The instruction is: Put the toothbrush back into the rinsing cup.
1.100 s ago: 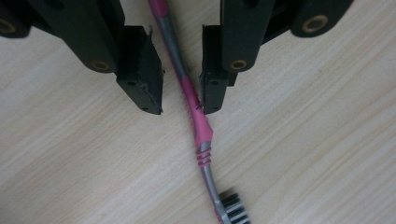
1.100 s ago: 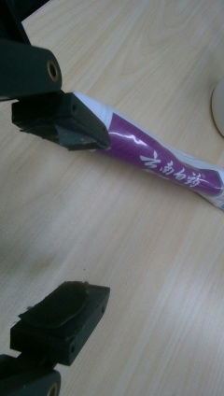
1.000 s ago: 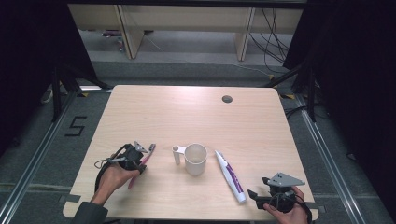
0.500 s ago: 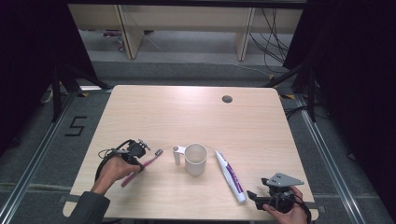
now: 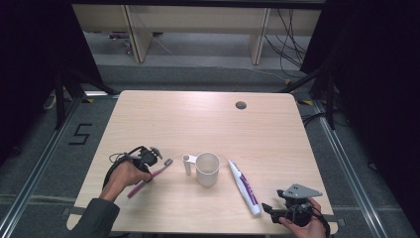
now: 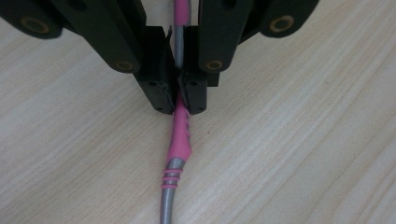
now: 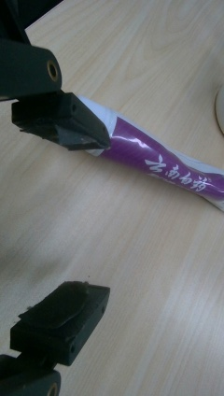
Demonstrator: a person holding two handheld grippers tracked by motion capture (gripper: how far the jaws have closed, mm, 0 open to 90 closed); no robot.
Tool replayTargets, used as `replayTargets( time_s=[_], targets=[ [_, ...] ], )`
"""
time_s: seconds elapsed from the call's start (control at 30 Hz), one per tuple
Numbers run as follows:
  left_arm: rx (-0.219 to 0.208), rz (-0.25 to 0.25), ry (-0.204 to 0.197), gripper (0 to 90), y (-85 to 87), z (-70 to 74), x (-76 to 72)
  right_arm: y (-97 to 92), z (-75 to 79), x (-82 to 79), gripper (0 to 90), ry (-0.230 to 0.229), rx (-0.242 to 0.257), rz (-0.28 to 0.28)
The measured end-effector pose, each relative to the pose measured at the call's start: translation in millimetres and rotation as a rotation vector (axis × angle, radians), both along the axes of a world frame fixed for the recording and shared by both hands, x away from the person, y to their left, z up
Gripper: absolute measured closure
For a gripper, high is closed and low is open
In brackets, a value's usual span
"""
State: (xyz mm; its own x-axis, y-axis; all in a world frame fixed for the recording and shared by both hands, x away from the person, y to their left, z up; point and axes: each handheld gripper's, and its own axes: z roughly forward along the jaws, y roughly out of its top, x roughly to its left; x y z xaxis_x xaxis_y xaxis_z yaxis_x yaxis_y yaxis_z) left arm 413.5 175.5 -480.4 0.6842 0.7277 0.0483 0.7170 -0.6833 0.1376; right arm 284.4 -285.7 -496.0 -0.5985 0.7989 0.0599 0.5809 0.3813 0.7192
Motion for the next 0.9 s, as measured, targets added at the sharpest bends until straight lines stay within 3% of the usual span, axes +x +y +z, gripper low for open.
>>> replayTargets(
  time_s=[0.07,0.13,0.17,0.37,0.43,0.53,0.6,0.63,0.7,0.77,0.8,0.83,0.87,0.9],
  targets=[
    [-0.004,0.016,-0.001,83.1,-1.0,-0.6,-1.7,0.0,-0.1,-0.2,25.0,0.009,0.005,-0.003],
    [0.018,-0.011,-0.020,83.2,0.0,0.6,-0.8,-1.1,0.8,-0.1,25.4,-0.009,-0.006,-0.007],
    [0.010,-0.014,-0.042,83.3,1.0,3.2,-1.0,0.5,0.4,-0.6,25.4,0.009,0.022,-0.009],
    [-0.039,-0.018,-0.100,83.4,9.3,14.7,-2.7,-2.3,1.3,0.7,25.5,-0.026,0.023,-0.012],
    [-0.056,-0.023,-0.104,83.4,13.2,18.0,-3.2,-0.8,1.2,-0.6,25.5,-0.003,0.039,-0.024],
    [-0.098,-0.010,-0.130,83.4,19.1,22.2,-6.6,-2.2,1.5,0.7,25.5,-0.034,0.022,-0.010],
    [-0.134,-0.014,-0.195,83.4,24.3,31.9,-11.5,-2.1,1.4,0.3,25.5,-0.025,0.032,-0.022],
    [-0.163,0.009,-0.234,83.4,25.7,35.9,-13.9,-2.4,1.6,0.7,25.5,-0.012,0.038,-0.013],
    [-0.181,0.008,-0.253,83.4,28.0,40.5,-15.4,-3.3,1.3,1.5,25.5,-0.032,0.029,-0.012],
    [-0.233,0.029,-0.322,83.4,30.9,48.2,-20.4,-3.8,1.8,1.2,25.5,-0.037,0.028,-0.024],
    [-0.249,0.030,-0.329,83.4,31.6,50.6,-21.9,-2.9,2.0,0.2,25.6,-0.026,0.038,-0.037],
    [-0.306,0.007,-0.356,83.3,33.1,54.5,-25.7,-3.8,2.0,1.1,25.5,-0.040,0.037,-0.030],
    [-0.306,0.007,-0.356,83.3,33.1,54.5,-25.7,-3.8,2.0,1.1,25.5,-0.040,0.037,-0.030],
    [-0.332,0.008,-0.375,83.3,32.6,56.4,-29.0,-4.0,2.1,1.2,25.6,-0.043,0.035,-0.030]
  ],
)
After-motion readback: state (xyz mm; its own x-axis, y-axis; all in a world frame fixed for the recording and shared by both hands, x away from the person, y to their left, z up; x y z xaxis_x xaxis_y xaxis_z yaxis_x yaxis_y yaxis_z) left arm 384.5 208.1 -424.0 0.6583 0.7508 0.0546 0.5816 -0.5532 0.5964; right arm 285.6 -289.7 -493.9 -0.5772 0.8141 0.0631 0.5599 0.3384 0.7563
